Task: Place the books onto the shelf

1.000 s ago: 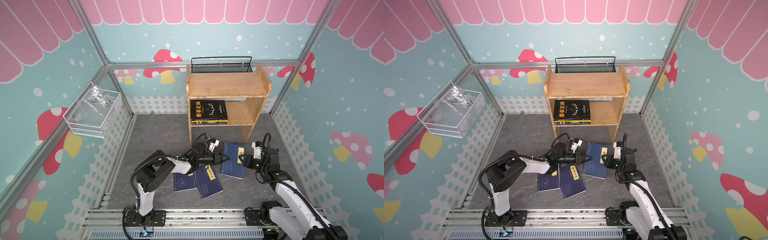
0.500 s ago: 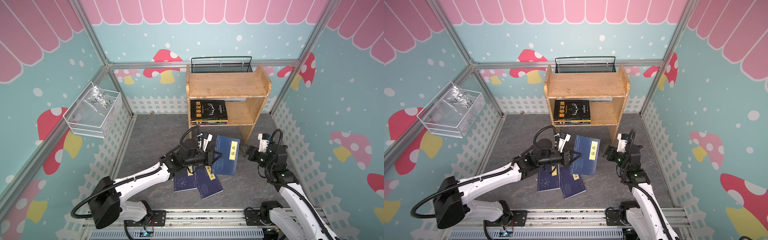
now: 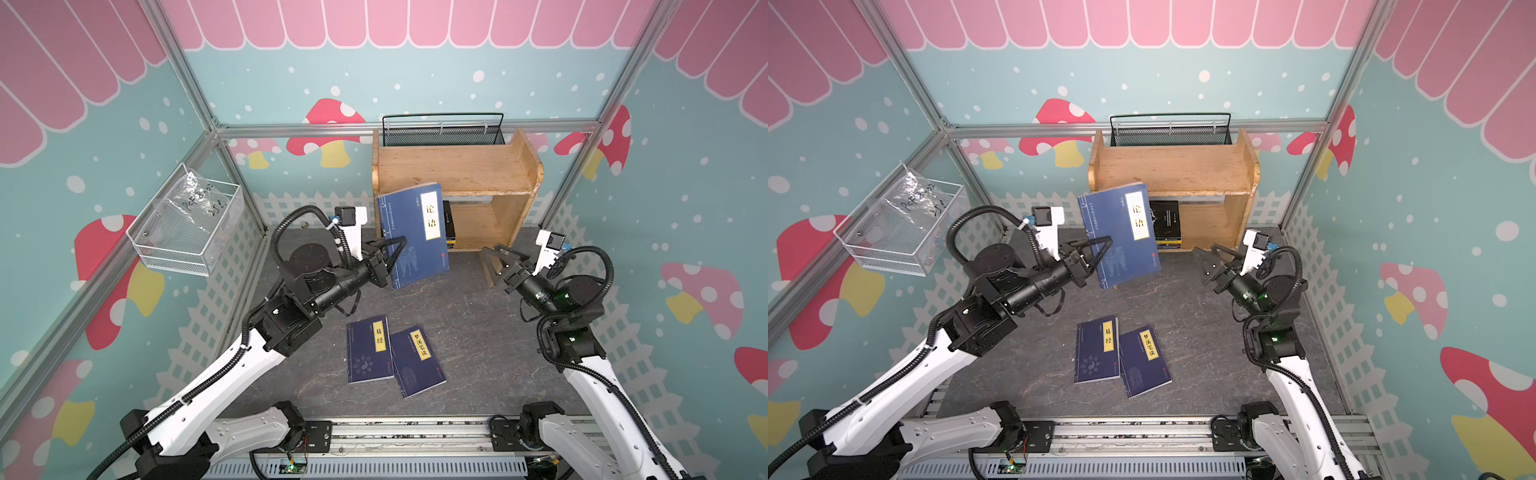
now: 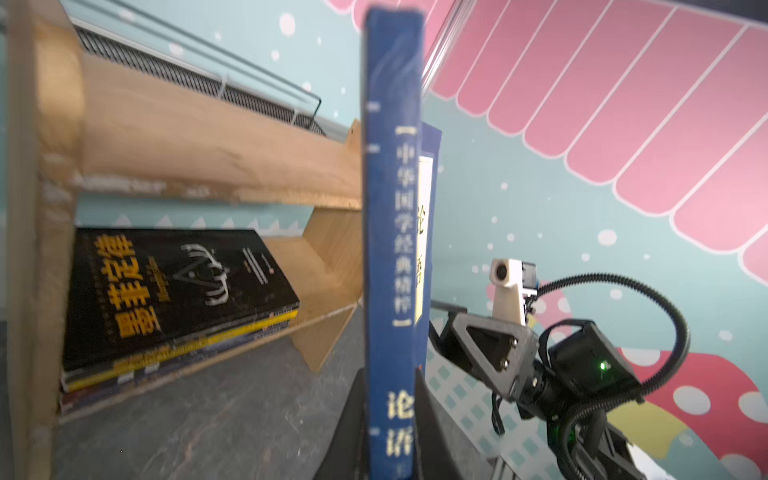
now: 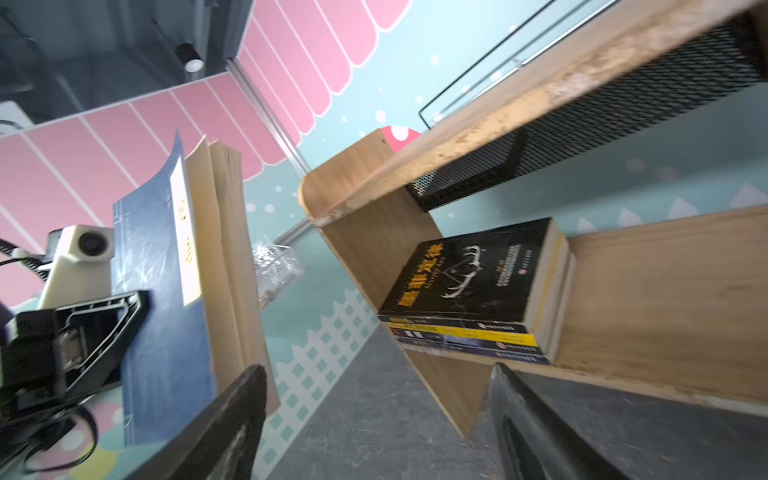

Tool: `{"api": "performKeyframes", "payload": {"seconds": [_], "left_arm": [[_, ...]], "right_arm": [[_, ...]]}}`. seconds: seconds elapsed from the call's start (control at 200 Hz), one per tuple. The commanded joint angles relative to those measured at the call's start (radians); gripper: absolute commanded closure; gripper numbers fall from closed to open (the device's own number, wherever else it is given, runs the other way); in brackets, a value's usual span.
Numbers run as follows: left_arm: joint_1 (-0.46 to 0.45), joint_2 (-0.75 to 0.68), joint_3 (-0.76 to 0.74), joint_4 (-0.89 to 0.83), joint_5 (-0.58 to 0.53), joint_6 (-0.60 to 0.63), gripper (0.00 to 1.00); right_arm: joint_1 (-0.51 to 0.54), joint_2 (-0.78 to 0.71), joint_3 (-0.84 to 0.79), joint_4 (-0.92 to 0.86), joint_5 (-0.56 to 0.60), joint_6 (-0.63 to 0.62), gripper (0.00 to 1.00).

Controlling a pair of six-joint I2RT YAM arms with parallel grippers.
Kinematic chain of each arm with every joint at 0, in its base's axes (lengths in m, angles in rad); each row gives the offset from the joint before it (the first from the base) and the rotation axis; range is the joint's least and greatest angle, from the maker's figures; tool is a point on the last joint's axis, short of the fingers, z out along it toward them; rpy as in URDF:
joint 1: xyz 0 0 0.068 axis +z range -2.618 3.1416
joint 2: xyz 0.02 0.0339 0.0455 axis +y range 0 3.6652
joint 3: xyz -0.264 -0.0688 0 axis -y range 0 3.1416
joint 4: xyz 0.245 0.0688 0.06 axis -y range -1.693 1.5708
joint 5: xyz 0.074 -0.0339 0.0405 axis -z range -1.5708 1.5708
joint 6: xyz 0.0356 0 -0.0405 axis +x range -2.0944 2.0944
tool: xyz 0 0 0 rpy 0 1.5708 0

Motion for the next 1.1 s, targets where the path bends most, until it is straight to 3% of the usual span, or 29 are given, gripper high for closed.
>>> {"api": "performKeyframes", "payload": {"seconds": [0.0, 0.085, 0.18, 0.36, 0.55, 0.795, 1.006, 1.096], "left_arm": [[0.013, -0.005, 0.067, 0.114, -0.042, 0.02, 1.0], [0.014, 0.001, 0.064, 0.211, -0.102, -0.01, 1.0], [0.02, 0.005, 0.04, 0.33, -0.157, -0.041, 1.0], [0.03, 0.046, 0.062, 0.408, -0.147, -0.08, 1.0], [0.031, 0.078, 0.049, 0.471, -0.118, -0.144, 1.0], [0.031, 0.102, 0.01, 0.525, -0.087, -0.205, 1.0], [0.03, 0.117, -0.014, 0.578, -0.057, -0.244, 1.0], [0.031, 0.115, -0.029, 0.599, -0.055, -0.252, 1.0]], "right_arm": [[0.096, 0.032, 0.107, 0.15, -0.015, 0.001, 0.15], [0.191, 0.08, 0.156, 0.213, -0.008, -0.012, 0.14], [0.248, 0.15, 0.15, 0.408, -0.036, 0.088, 0.14], [0.349, 0.312, 0.162, 0.673, -0.016, 0.213, 0.14], [0.432, 0.452, 0.249, 0.764, -0.018, 0.243, 0.15], [0.465, 0.552, 0.325, 0.84, 0.003, 0.306, 0.19], [0.472, 0.627, 0.366, 0.881, 0.033, 0.373, 0.35], [0.475, 0.651, 0.378, 0.901, 0.042, 0.395, 0.51]]}}
